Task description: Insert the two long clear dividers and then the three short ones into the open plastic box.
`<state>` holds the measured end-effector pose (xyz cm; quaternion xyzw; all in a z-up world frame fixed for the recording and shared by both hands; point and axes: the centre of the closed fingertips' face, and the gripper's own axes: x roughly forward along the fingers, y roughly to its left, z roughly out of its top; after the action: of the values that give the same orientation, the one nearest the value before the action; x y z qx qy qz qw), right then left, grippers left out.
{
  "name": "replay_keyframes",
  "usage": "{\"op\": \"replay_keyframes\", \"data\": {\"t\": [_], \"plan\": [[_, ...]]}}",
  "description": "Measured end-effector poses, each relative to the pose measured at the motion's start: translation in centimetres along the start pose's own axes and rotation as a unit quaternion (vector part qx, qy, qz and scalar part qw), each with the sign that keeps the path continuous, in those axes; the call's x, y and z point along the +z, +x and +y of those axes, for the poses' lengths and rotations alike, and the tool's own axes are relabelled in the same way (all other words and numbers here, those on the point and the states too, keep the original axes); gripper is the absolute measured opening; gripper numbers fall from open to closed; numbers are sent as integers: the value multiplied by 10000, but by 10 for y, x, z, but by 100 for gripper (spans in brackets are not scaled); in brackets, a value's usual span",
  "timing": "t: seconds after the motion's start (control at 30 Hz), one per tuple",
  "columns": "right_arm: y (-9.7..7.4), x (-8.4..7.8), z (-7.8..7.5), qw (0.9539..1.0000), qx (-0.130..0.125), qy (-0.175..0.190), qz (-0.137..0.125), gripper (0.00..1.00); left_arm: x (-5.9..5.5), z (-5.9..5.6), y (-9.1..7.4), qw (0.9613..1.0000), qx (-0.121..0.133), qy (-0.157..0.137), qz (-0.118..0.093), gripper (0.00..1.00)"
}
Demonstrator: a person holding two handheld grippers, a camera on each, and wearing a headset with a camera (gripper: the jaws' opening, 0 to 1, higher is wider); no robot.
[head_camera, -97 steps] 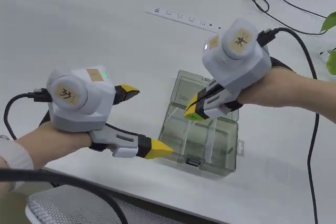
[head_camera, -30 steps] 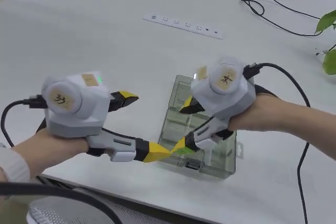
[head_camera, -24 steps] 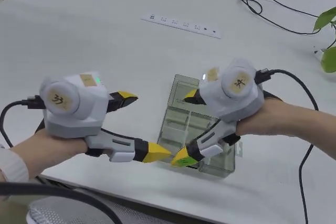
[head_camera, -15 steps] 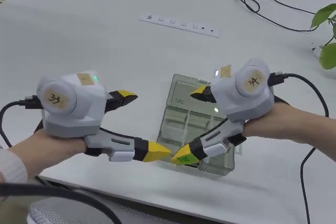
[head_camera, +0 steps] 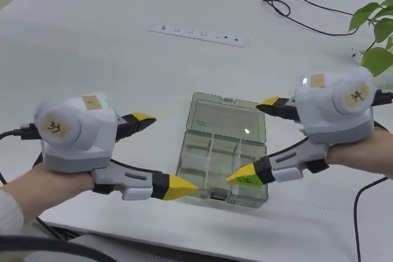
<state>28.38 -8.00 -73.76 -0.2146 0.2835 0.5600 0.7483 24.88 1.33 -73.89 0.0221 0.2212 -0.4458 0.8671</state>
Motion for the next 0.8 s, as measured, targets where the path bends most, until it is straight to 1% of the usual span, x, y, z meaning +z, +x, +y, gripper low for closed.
{"op": "replay_keyframes", "data": {"t": [0.03, 0.1, 0.17, 0.23, 0.3, 0.33, 0.43, 0.53, 0.57, 0.63, 0.7, 0.73, 0.77, 0.8], "plan": [[-6, -8, -7, 10000, -65, 29, 7, 100, 0, 0, 1, 10000, -10, 1, -2, 96], [-15, -15, -10, 9998, -169, 78, 52, 100, 0, -2, 2, 10000, -34, 16, 6, 96], [-26, -25, -12, 9995, -261, 88, 134, 100, 1, -3, 3, 10000, -52, 29, -2, 96], [-35, -38, -14, 9989, -349, 160, 250, 100, 2, -4, 4, 10000, -66, 38, -9, 96], [-45, -56, -20, 9980, -439, 204, 406, 100, 2, -4, 5, 10000, -45, 55, -2, 97], [-49, -66, -20, 9973, -474, 160, 544, 99, 1, -4, 5, 10000, -32, 77, 31, 98], [-56, -85, -18, 9960, -533, 190, 692, 98, 1, -4, 4, 10000, -23, 55, 32, 98], [-62, -106, -17, 9939, -562, 160, 934, 97, 0, -4, 4, 9999, -26, 78, 70, 98], [-65, -117, -17, 9923, -537, 100, 1108, 96, 0, -4, 3, 9999, -32, 87, 84, 98], [-70, -135, -17, 9899, -500, 15, 1328, 92, -1, -4, 2, 9999, -28, 110, 122, 98], [-72, -146, -17, 9885, -460, 62, 1442, 90, -1, -4, 2, 9998, -15, 116, 132, 97], [-72, -149, -18, 9879, -463, 48, 1477, 89, -1, -4, 1, 9998, -4, 115, 139, 97], [-74, -154, -18, 9866, -423, -12, 1576, 89, -1, -4, 1, 9998, -1, 115, 140, 97], [-74, -156, -18, 9863, -406, -28, 1601, 88, -1, -3, 0, 9998, 12, 117, 142, 97]]}}
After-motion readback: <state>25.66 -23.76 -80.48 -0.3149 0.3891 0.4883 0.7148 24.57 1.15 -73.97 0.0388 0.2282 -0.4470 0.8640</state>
